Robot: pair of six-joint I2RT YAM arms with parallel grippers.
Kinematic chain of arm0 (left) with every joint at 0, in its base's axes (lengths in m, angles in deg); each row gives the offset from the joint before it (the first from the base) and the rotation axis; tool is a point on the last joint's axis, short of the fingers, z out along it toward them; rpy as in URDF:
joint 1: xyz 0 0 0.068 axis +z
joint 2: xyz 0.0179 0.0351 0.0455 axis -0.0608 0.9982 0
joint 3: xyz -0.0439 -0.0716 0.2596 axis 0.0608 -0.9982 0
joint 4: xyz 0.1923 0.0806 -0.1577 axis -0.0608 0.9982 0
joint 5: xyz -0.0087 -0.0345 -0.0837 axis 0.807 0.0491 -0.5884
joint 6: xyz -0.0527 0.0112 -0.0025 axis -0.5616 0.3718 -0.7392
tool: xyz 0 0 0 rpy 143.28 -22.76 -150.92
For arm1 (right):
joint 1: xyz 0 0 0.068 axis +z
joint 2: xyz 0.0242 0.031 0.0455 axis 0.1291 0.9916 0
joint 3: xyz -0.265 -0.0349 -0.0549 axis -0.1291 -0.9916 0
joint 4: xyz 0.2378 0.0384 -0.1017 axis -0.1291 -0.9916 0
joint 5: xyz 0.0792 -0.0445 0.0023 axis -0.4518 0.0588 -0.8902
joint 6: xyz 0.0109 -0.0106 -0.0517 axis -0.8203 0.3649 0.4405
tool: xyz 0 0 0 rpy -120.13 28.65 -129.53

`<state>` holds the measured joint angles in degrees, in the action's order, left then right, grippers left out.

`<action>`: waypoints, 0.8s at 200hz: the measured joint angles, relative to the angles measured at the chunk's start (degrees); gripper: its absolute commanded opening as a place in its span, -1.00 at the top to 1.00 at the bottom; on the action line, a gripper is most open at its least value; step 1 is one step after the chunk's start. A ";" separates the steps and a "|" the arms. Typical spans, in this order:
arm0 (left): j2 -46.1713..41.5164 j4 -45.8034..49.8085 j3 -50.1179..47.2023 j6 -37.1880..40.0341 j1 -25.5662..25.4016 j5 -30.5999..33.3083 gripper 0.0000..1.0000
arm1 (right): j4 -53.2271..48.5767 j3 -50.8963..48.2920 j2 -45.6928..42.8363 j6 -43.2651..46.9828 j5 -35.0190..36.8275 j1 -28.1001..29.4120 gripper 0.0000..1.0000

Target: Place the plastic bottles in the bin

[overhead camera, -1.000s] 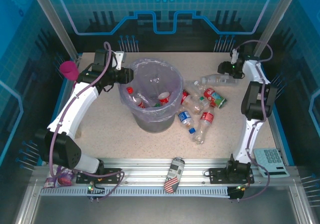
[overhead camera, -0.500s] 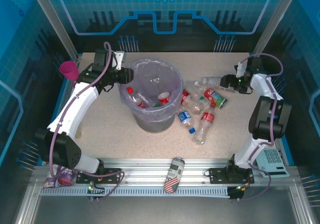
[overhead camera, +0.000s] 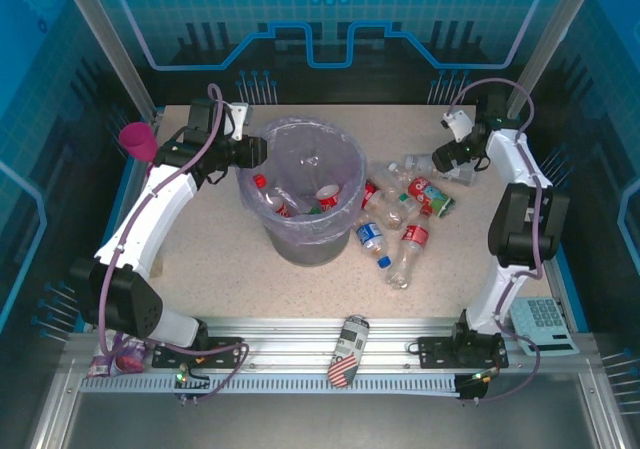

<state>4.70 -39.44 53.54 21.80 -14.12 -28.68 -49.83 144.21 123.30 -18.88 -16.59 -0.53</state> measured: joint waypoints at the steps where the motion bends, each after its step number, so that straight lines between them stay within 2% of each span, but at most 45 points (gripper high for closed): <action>1: 0.00 0.00 0.00 0.00 0.00 0.00 0.06 | -0.15 0.31 0.31 0.63 -0.07 0.00 -0.99; 39: 0.15 0.11 0.26 0.20 0.00 0.44 0.06 | -9.05 13.07 8.63 12.13 -0.66 -0.09 -0.99; 77: 0.15 0.04 0.28 1.01 -0.04 0.87 0.06 | -15.10 20.20 14.71 18.25 -2.40 -0.39 -0.99; 160: 0.59 0.20 0.70 1.22 -0.04 1.14 0.06 | -17.57 21.20 21.79 19.19 -7.23 -0.81 -1.00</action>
<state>5.29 -39.25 54.24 23.03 -14.16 -27.54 -67.40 165.41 145.09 0.31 -23.82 -1.34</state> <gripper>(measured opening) 0.470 0.999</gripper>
